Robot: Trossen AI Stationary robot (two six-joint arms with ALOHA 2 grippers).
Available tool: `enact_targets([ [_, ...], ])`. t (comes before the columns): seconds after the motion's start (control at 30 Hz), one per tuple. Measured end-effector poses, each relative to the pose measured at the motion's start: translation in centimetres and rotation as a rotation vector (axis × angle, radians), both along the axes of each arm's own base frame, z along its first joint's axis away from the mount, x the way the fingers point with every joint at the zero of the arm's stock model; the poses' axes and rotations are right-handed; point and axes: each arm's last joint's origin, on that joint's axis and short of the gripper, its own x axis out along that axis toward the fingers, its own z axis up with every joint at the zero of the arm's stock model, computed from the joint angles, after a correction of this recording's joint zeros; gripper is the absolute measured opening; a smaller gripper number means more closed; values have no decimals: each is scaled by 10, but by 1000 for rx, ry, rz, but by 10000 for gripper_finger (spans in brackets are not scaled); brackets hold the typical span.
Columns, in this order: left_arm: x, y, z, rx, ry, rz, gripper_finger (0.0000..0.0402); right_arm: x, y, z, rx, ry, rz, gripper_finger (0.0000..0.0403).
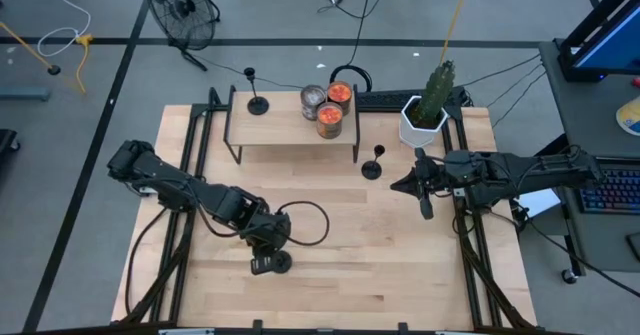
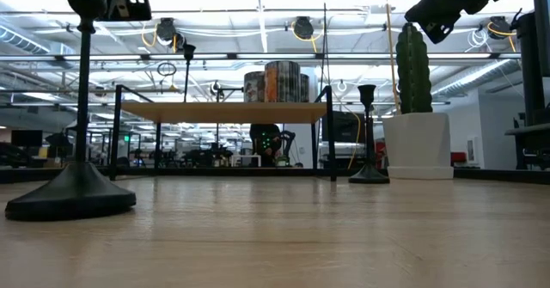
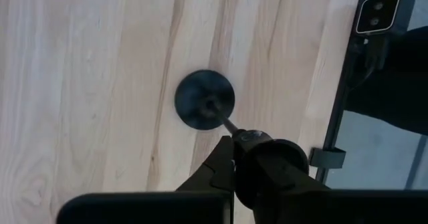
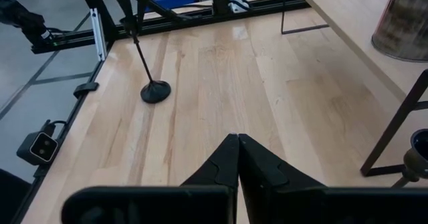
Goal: Pick & Place candle stick holders
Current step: Put the bottom black candle holder on the shelf
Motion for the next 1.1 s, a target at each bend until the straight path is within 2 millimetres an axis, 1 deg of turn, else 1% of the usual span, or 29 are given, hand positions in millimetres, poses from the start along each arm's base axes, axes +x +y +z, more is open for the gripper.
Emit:
enact_targets([
  [0.13, 2, 3, 8, -8, -7, 3, 16, 0, 0, 0, 10, 0, -4, 4],
  [0.23, 0, 9, 15, 1, 1, 17, 16, 0, 0, 0, 10, 0, -4, 4],
  [0.3, -5, 17, 24, 16, 0, 40, 16, 0, 0, 0, 10, 0, -4, 4],
  [0.47, -22, 41, 54, 17, -33, 124, 15, 0, 0, 0, 10, -1, -5, 4],
  [0.6, -37, 66, 81, -9, -67, 268, 15, 0, 0, 0, 10, -1, -4, 4],
  [0.8, -64, 108, 125, -9, -108, 573, 15, 0, 0, 0, 6, -1, -3, 4],
  [1.0, -92, 139, 169, 14, -195, 792, 15, 0, 0, 0, 6, 0, -3, 4],
  [1.1, -101, 152, 185, 51, -250, 873, 15, 0, 0, 0, 6, -1, -3, 4],
])
